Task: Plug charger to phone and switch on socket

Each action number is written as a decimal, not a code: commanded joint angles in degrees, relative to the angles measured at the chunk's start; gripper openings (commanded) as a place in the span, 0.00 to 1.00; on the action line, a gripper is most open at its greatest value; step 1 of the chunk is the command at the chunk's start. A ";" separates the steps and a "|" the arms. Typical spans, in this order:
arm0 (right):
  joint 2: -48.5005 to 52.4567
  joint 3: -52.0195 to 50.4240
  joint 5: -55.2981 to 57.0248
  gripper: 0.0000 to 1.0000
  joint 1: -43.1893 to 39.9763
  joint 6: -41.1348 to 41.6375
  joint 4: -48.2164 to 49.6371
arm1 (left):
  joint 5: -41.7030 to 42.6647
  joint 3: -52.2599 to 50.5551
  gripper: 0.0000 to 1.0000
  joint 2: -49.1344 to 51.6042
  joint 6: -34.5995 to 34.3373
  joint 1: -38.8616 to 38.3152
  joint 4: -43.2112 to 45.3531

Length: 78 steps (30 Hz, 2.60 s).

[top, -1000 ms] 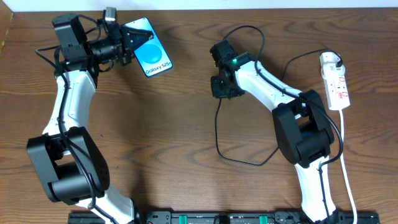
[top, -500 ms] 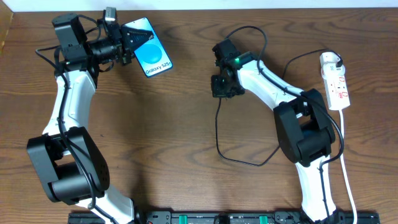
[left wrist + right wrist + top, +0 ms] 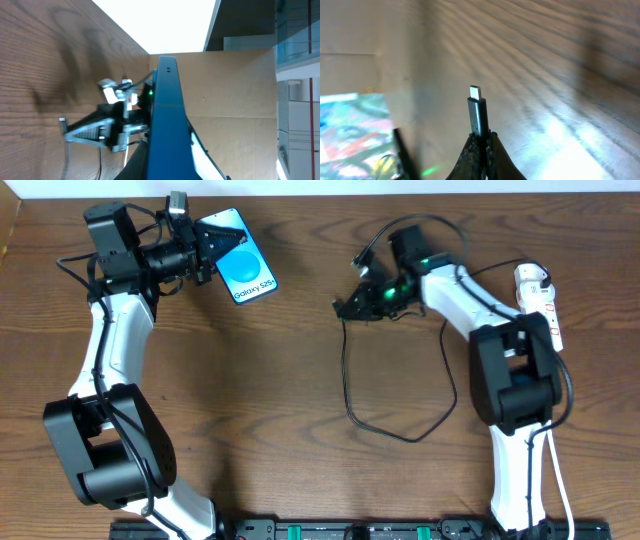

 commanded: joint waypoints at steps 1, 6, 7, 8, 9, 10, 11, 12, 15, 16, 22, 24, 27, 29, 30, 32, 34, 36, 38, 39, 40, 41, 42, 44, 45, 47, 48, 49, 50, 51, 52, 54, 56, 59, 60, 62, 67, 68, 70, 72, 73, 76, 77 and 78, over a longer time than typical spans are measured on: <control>-7.78 -0.20 -9.49 0.01 -0.22 -4.09 0.13 | 2.21 0.52 0.07 -0.74 0.68 0.28 0.46; -15.13 -0.20 -12.28 0.01 0.76 -4.04 -0.04 | 1.77 0.55 0.07 -0.74 -1.03 0.28 1.79; -16.33 -0.20 -12.26 0.01 1.01 -3.50 -0.02 | 1.75 0.55 0.07 -0.74 -2.25 0.28 3.15; -17.22 -0.20 -12.26 0.01 1.16 -3.21 0.00 | 1.75 0.52 0.08 -0.74 -4.46 0.28 5.95; -18.67 -0.20 -12.28 0.01 1.51 -2.60 0.20 | 1.75 0.52 0.08 -0.74 -8.07 0.28 10.40; -19.32 -0.20 -12.26 0.01 1.73 -1.46 0.52 | 1.55 0.55 0.07 -0.74 -10.60 0.28 13.62; -19.67 -0.20 -12.28 0.01 1.95 -0.04 1.09 | 1.18 0.55 0.08 -0.74 -12.70 0.28 16.26; -19.85 -0.20 -12.28 0.01 2.23 0.87 1.53 | 0.70 0.55 0.07 -0.74 -15.04 0.26 19.06; -19.91 -0.20 -12.31 0.01 3.89 3.67 3.50 | -1.03 0.55 0.07 -0.74 -20.52 0.17 25.22; -19.91 -0.20 -12.28 0.01 4.92 3.78 4.00 | -1.38 0.55 0.08 -0.74 -21.59 0.17 26.23; -19.91 -0.20 -9.44 0.01 10.03 4.39 6.84 | -1.51 0.52 0.08 -0.74 -22.27 0.17 26.40; -19.89 -0.20 -8.57 0.01 11.23 6.05 7.93 | -0.90 0.52 0.07 -0.74 -22.23 -0.02 26.40; -19.89 -0.20 -8.41 0.01 12.02 7.17 9.68 | 0.31 0.52 0.07 -0.74 -21.97 -0.50 26.45; -19.89 -0.20 -8.59 0.01 12.00 7.48 10.14 | 0.94 0.52 0.07 -0.74 -21.03 -0.57 26.43; -19.89 -0.20 -8.63 0.01 12.00 7.50 10.21 | 1.25 0.52 0.07 -0.74 -20.61 -0.57 26.40; -19.89 -0.20 -8.63 0.01 12.02 7.67 10.23 | 1.40 0.52 0.08 -0.74 -20.46 -0.57 26.40; -19.89 -0.20 -9.09 0.01 12.02 7.69 10.54 | 1.40 0.52 0.07 -0.74 -20.41 -0.57 26.40; -19.89 -0.20 -9.20 0.01 12.02 7.89 11.15 | 1.42 0.52 0.07 -0.74 -19.96 -0.70 26.40; -19.89 -0.20 -9.51 0.01 12.07 7.91 11.58 | 1.38 0.52 0.07 -0.74 -19.78 -0.94 26.40; -19.89 -0.20 -9.51 0.01 12.13 7.91 11.74 | 1.38 0.52 0.07 -0.74 -19.58 -1.20 26.40; -19.89 -0.20 -9.49 0.01 12.24 7.91 11.74 | 1.36 0.52 0.08 -0.74 -19.58 -1.44 26.40; -19.89 -0.20 -9.49 0.01 12.35 7.89 11.74 | 1.33 0.52 0.08 -0.74 -19.58 -1.49 26.40; -19.89 -0.20 -9.49 0.01 12.46 7.91 11.74 | 1.33 0.52 0.07 -0.74 -19.56 -1.62 26.40; -19.89 -0.20 -9.49 0.01 12.50 7.91 11.76 | 1.22 0.52 0.07 -0.74 -19.56 -1.70 26.40; -19.89 -0.20 -9.49 0.01 12.50 7.91 11.76 | 1.18 0.52 0.07 -0.74 -19.56 -1.70 26.40; -19.89 -0.20 -9.49 0.01 12.50 7.91 11.96 | 1.18 0.52 0.08 -0.74 -19.56 -1.70 26.40; -19.89 -0.20 -9.49 0.01 12.50 7.91 12.07 | 1.18 0.52 0.07 -0.74 -19.56 -1.70 26.40; -19.89 -0.20 -9.51 0.01 12.50 8.09 12.37 | 1.20 0.52 0.07 -0.74 -19.10 -1.70 26.38; -19.89 -0.20 -9.53 0.01 12.50 8.35 12.59 | 1.20 0.52 0.07 -0.74 -18.47 -1.70 26.38; -19.89 -0.20 -9.53 0.01 12.50 8.35 12.59 | 1.18 0.52 0.07 -0.74 -18.32 -1.70 26.38; -19.89 -0.20 -9.55 0.01 12.50 8.35 12.59 | 1.18 0.52 0.08 -0.72 -18.27 -1.70 26.40; -19.89 -0.20 -9.53 0.01 12.50 8.35 12.59 | 1.16 0.52 0.07 -0.72 -18.08 -1.70 26.40; -19.89 -0.20 -9.53 0.01 12.55 8.35 12.59 | 1.14 0.52 0.07 -0.72 -18.08 -1.70 26.40; -19.89 -0.20 -9.53 0.01 12.76 8.35 12.59 | 0.92 0.52 0.07 -0.72 -18.08 -1.70 26.40; -19.89 -0.20 -9.51 0.01 12.76 8.35 12.59 | 0.74 0.52 0.07 -0.72 -18.08 -1.70 26.40; -19.89 -0.20 -9.49 0.01 12.76 8.35 12.59 | 0.74 0.52 0.07 -0.72 -18.08 -1.70 26.40; -19.89 -0.20 -9.46 0.01 12.76 8.35 12.59 | 0.76 0.52 0.08 -0.72 -18.10 -1.97 26.40; -19.89 -0.20 -9.42 0.01 12.76 8.33 12.59 | 0.76 0.52 0.07 -0.72 -18.08 -2.10 26.38; -19.89 -0.20 -9.40 0.01 12.76 8.33 12.61 | 0.76 0.52 0.08 -0.72 -18.08 -2.43 26.40; -19.89 -0.20 -9.16 0.01 12.76 8.33 12.63 | 0.76 0.52 0.08 -0.72 -18.08 -2.58 26.40; -19.89 -0.20 -9.01 0.01 12.76 8.33 12.63 | 0.76 0.52 0.07 -0.72 -18.08 -2.62 26.40; -19.89 -0.20 -9.01 0.01 12.76 8.35 12.63 | 0.79 0.52 0.07 -0.72 -18.08 -2.73 26.40; -19.89 -0.20 -9.03 0.01 12.76 8.35 12.63 | 0.79 0.52 0.07 -0.72 -18.08 -2.73 26.38; -19.89 -0.20 -9.01 0.01 12.76 8.35 12.63 | 0.81 0.52 0.07 -0.72 -18.08 -2.73 26.40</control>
